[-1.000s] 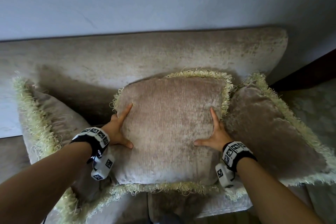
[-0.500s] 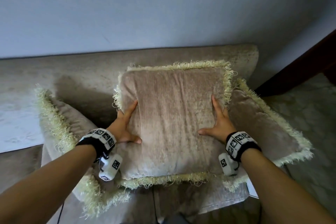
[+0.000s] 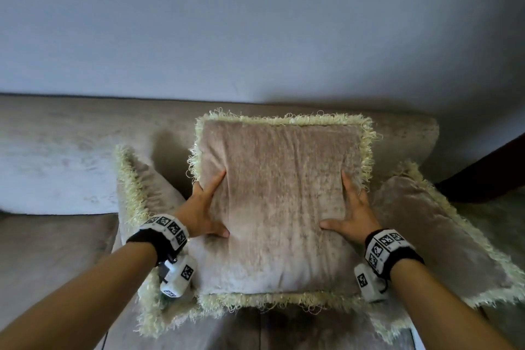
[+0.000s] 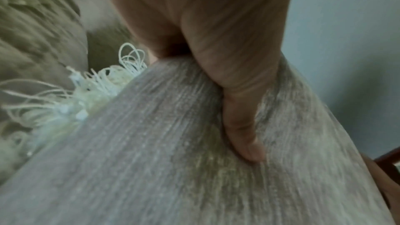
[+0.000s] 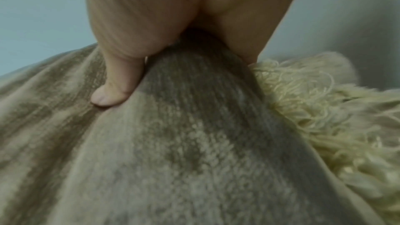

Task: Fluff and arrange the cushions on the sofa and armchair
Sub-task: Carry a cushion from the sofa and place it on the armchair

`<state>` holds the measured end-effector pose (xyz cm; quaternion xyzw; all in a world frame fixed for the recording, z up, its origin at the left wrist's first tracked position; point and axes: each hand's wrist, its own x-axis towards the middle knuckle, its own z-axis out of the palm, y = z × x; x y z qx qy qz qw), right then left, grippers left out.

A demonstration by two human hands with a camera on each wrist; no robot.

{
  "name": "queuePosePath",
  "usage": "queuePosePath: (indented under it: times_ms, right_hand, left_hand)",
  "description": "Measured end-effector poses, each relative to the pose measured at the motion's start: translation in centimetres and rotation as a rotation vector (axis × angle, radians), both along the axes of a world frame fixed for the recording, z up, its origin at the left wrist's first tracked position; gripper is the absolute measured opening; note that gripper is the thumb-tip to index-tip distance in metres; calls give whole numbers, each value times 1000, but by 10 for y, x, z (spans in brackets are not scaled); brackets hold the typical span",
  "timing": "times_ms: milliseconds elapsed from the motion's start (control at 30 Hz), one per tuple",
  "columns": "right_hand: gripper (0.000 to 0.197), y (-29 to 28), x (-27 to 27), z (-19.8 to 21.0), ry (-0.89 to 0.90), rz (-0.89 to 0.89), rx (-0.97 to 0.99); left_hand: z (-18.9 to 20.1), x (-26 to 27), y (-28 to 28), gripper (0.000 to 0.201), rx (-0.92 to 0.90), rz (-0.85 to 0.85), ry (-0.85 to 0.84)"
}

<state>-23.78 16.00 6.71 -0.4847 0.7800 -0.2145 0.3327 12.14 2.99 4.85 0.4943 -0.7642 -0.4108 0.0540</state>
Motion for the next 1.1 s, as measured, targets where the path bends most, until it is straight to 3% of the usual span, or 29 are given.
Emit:
queuePosePath:
  times_ms: [333, 600, 1100]
  right_hand:
    - [135, -59, 106, 14, -27, 389, -103]
    - [140, -71, 215, 22, 64, 564, -70]
    - [137, -40, 527, 41, 56, 772, -140]
  left_hand:
    - [50, 120, 78, 148, -88, 382, -135]
    - [52, 220, 140, 149, -166, 556, -225]
    - [66, 502, 249, 150, -185, 803, -248]
